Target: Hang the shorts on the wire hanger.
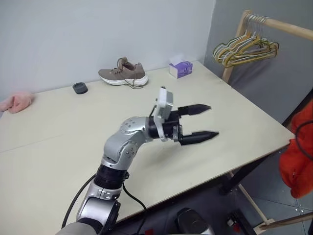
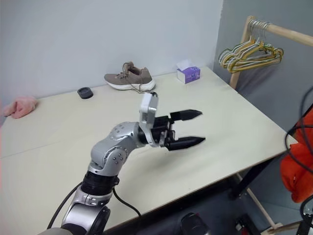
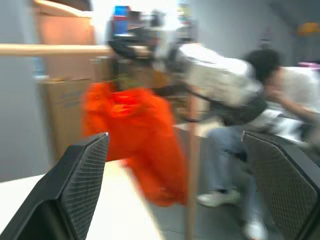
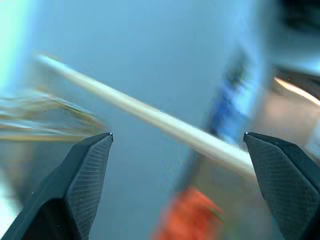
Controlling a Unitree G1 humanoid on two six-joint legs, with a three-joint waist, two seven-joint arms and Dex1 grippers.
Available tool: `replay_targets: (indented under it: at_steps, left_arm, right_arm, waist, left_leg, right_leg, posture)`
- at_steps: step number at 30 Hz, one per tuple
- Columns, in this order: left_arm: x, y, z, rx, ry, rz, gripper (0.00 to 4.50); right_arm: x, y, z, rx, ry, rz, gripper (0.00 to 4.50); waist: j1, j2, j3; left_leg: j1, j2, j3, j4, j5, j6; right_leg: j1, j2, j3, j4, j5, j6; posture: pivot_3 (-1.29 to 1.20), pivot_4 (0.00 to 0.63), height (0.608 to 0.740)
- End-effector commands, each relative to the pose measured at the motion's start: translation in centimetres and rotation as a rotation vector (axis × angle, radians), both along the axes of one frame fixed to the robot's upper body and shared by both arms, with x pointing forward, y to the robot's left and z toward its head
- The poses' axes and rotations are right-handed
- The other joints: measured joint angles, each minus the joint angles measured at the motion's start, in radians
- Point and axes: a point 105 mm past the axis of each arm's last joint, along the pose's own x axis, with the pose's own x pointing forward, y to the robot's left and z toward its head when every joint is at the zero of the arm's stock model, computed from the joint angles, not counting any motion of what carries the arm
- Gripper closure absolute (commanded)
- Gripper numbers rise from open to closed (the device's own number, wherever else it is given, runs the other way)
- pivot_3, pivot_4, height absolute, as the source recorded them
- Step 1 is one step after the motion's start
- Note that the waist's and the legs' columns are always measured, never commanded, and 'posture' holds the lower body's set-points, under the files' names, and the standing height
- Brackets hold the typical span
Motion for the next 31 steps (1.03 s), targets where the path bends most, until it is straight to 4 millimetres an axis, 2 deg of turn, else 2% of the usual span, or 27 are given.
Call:
replay_targets:
  at_steps: [1, 4, 5, 7, 9, 13, 15, 18, 22, 27, 31]
  left_arm:
    - [1.9, 2.7, 1.0, -0.050, -0.025, 0.208, 0.00]
    - [4.4, 6.5, 0.5, -0.063, -0.008, 0.504, 0.00]
    - [4.9, 7.4, 0.2, -0.055, -0.007, 0.579, 0.00]
    - [6.3, 10.6, -0.9, -0.018, -0.012, 0.814, 0.00]
    - [6.9, 12.7, -2.0, 0.020, 0.004, 0.960, 0.00]
    - [6.9, 18.7, -5.4, 0.186, 0.025, 1.402, 0.00]
    - [6.2, 20.1, -6.5, 0.216, 0.038, 1.484, 0.00]
    - [5.3, 20.7, -8.0, 0.234, 0.074, 1.499, 0.00]
    - [5.0, 20.7, -9.0, 0.217, 0.125, 1.482, 0.00]
    - [5.4, 20.5, -8.8, 0.210, 0.123, 1.447, 0.00]
    - [5.6, 20.1, -8.8, 0.213, 0.109, 1.416, 0.00]
  right_arm:
    - [1.5, 6.2, -1.9, -0.021, 0.051, 0.287, 0.03]
    - [2.5, 11.0, -4.8, 0.025, 0.113, 0.502, 0.03]
    - [2.7, 12.1, -5.3, 0.035, 0.118, 0.558, 0.03]
    - [3.2, 14.2, -6.9, 0.042, 0.148, 0.618, 0.03]
    - [3.5, 15.4, -8.2, 0.049, 0.173, 0.647, 0.03]
    - [4.8, 18.4, -12.3, 0.153, 0.240, 0.721, 0.03]
    - [5.5, 19.6, -14.0, 0.217, 0.263, 0.733, 0.03]
    - [6.2, 21.1, -15.9, 0.288, 0.314, 0.772, 0.03]
    - [6.9, 21.4, -17.2, 0.306, 0.346, 0.769, 0.03]
    - [7.0, 21.2, -17.6, 0.300, 0.359, 0.775, 0.03]
    - [6.9, 21.0, -18.1, 0.299, 0.374, 0.773, 0.03]
  waist:
    - [0.003, 0.000, 0.000]
    - [0.016, -0.002, 0.001]
    - [0.023, -0.002, 0.001]
    - [0.044, -0.001, 0.001]
    - [0.068, -0.001, 0.001]
    - [0.129, -0.002, 0.000]
    - [0.160, -0.002, 0.000]
    - [0.212, -0.002, 0.000]
    - [0.283, -0.003, 0.000]
    - [0.327, -0.003, 0.000]
    - [0.337, -0.003, 0.000]
  left_leg:
    - [0.000, 0.000, -0.001, 0.000, 0.000, 0.000]
    - [-0.002, 0.000, -0.003, 0.000, 0.000, 0.000]
    - [-0.003, 0.000, -0.003, 0.000, 0.000, 0.000]
    - [-0.008, 0.000, -0.004, 0.000, 0.000, 0.000]
    - [-0.012, 0.000, -0.006, 0.001, 0.000, 0.000]
    - [-0.017, -0.001, -0.007, 0.002, 0.000, -0.001]
    - [-0.017, -0.001, -0.008, 0.002, 0.000, -0.001]
    - [-0.019, -0.001, -0.008, 0.002, 0.000, -0.001]
    - [-0.018, -0.003, -0.008, 0.002, 0.000, -0.001]
    - [-0.018, -0.003, -0.007, 0.002, 0.000, -0.001]
    - [-0.018, -0.003, -0.007, 0.002, 0.000, -0.001]
  right_leg:
    - [0.000, 0.000, -0.001, 0.000, 0.000, 0.000]
    - [-0.001, 0.000, -0.001, 0.000, 0.000, 0.000]
    - [-0.001, -0.001, -0.001, 0.000, 0.000, 0.000]
    - [-0.006, -0.001, -0.001, 0.001, 0.000, 0.001]
    - [-0.010, -0.001, -0.002, 0.003, 0.000, 0.001]
    - [-0.017, -0.003, -0.005, 0.007, 0.004, -0.003]
    - [-0.017, -0.003, -0.005, 0.008, 0.004, -0.003]
    - [-0.018, -0.007, -0.006, 0.009, 0.004, -0.003]
    - [-0.018, -0.010, -0.008, 0.009, 0.004, -0.004]
    - [-0.018, -0.011, -0.009, 0.009, 0.004, -0.004]
    - [-0.018, -0.010, -0.009, 0.009, 0.004, -0.004]
  posture:
    - [-0.36, 0.043, 0.740]
    - [-0.32, 0.037, 0.740]
    - [-0.31, 0.036, 0.740]
    - [-0.28, 0.035, 0.740]
    - [-0.25, 0.032, 0.740]
    - [-0.16, 0.025, 0.740]
    - [-0.14, 0.023, 0.740]
    - [-0.08, 0.025, 0.740]
    - [-0.05, 0.036, 0.740]
    - [-0.05, 0.052, 0.740]
    - [-0.04, 0.071, 0.740]
